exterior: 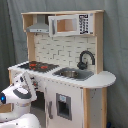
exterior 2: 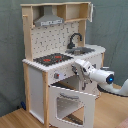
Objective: Play with the kitchen
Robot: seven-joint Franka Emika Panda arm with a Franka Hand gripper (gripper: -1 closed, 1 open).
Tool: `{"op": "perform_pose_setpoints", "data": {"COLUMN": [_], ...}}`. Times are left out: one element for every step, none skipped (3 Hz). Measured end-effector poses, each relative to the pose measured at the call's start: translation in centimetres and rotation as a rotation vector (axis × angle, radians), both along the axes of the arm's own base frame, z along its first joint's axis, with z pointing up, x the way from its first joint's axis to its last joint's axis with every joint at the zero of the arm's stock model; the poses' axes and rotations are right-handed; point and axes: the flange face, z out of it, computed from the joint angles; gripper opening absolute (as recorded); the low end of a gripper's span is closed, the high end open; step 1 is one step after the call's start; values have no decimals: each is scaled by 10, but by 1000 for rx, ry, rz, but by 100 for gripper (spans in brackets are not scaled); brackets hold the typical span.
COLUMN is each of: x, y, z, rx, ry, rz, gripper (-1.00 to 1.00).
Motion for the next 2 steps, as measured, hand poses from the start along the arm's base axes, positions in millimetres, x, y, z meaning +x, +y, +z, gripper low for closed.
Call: {"op": "perform_pose_setpoints", "data": {"x": [-28,-49], "y": [1,-7], "z": [1,4], "rx": [-21,-60], "ry": [-4,-10], "rz": [35,46], "gripper": [100,100]}}
